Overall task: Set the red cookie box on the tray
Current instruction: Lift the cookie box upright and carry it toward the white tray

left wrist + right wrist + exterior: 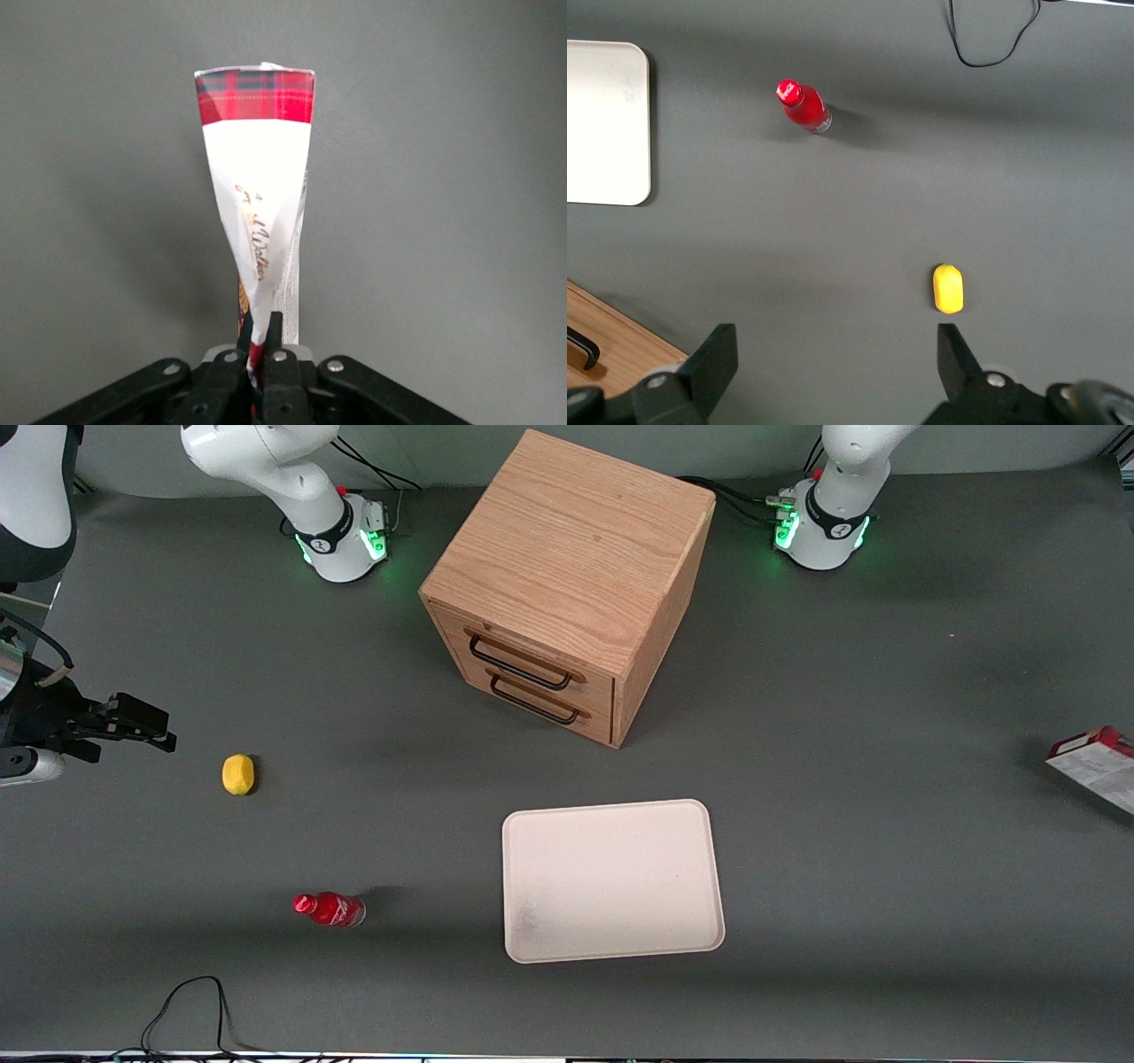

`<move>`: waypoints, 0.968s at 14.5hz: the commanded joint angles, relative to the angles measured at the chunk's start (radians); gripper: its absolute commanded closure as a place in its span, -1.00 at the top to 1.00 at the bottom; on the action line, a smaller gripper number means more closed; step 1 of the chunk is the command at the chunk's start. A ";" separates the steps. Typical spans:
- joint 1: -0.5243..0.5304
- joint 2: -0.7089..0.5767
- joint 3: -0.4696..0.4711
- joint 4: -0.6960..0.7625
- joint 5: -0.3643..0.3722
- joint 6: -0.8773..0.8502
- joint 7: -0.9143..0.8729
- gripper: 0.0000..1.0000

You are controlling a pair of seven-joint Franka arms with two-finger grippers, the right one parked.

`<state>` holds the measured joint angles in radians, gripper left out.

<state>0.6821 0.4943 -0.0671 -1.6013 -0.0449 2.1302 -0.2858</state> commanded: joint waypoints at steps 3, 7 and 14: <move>-0.007 -0.151 0.010 0.145 0.055 -0.307 -0.012 -1.00; 0.004 -0.161 0.012 0.329 0.121 -0.484 -0.009 -1.00; -0.123 -0.209 0.009 0.345 0.137 -0.542 -0.010 -1.00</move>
<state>0.6423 0.3117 -0.0659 -1.2607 0.0824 1.6356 -0.2850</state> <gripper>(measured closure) 0.969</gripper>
